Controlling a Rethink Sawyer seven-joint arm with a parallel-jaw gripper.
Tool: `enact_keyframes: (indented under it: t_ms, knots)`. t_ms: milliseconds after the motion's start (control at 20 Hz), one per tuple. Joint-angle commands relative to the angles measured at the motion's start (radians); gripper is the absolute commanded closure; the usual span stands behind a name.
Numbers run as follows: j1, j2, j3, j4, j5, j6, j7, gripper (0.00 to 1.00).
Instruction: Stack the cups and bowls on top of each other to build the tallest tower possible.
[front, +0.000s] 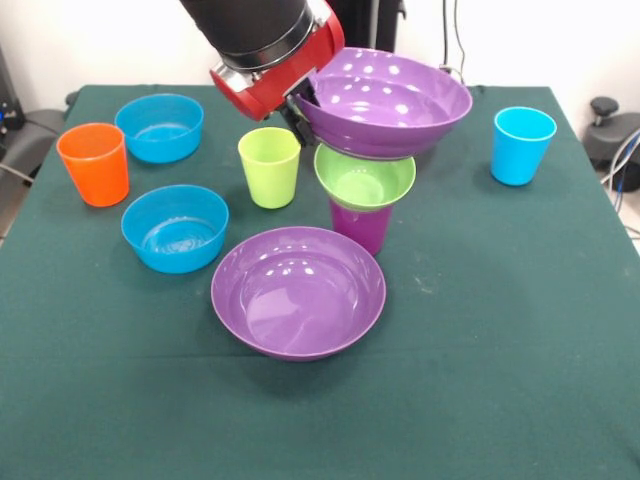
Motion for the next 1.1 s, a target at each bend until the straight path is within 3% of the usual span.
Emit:
enact_keyframes:
  t_ms: [50, 1100]
  knots:
    - [0.026, 0.021, -0.044, -0.008, -0.135, -0.102, -0.264, 1.00]
    - [0.028, 0.061, -0.060, 0.024, -0.131, -0.080, -0.244, 1.00]
